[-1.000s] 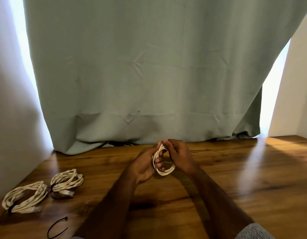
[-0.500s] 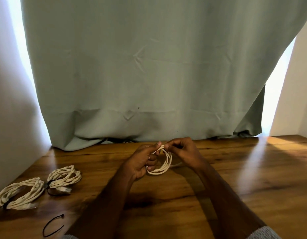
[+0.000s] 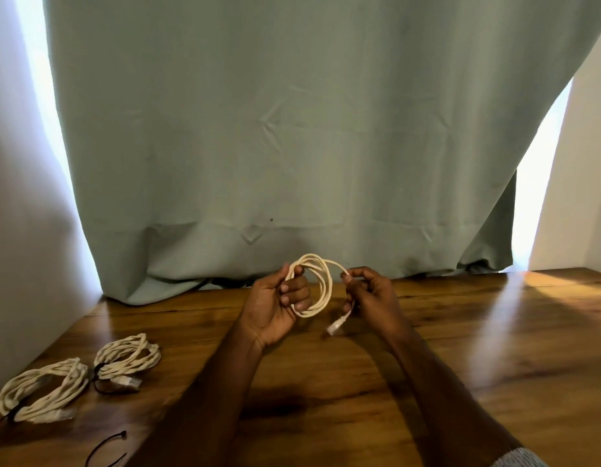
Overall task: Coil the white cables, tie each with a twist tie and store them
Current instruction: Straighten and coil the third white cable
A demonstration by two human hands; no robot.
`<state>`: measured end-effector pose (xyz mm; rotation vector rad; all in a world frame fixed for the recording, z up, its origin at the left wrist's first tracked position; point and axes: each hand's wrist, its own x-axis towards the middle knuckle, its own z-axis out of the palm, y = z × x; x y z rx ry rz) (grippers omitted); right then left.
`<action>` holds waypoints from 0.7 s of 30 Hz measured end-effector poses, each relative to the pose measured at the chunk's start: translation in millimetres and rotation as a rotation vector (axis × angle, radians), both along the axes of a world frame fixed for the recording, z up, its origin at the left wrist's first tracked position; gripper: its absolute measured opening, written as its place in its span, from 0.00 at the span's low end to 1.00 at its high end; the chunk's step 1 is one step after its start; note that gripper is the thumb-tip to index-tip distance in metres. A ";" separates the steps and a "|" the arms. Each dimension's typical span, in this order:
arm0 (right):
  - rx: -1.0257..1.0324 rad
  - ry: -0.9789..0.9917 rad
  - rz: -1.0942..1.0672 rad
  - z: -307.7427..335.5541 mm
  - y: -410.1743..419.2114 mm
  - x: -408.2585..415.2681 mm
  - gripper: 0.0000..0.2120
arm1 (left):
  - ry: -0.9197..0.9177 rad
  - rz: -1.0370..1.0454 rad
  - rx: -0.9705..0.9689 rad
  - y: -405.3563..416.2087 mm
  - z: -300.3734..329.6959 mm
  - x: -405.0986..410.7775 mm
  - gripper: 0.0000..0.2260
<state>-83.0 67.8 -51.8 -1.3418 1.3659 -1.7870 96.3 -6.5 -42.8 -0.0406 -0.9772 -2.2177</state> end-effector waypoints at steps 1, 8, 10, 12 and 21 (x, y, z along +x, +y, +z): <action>0.024 -0.033 0.002 -0.5 -0.4 2.1 0.06 | 0.026 0.010 0.001 -0.6 1.6 0.0 0.12; 0.232 0.263 0.058 -11.0 -0.5 40.2 0.11 | 0.046 0.197 -0.009 5.9 6.4 -0.4 0.06; 0.267 0.323 0.094 -10.2 -2.8 40.2 0.15 | 0.046 0.241 0.009 4.6 7.9 -0.2 0.07; 0.276 0.458 0.127 -8.8 -3.7 40.0 0.15 | 0.046 0.261 0.058 2.2 7.9 -1.0 0.11; 0.029 1.069 0.142 0.1 0.8 32.5 0.11 | 0.001 0.311 -0.033 -15.0 2.0 6.3 0.17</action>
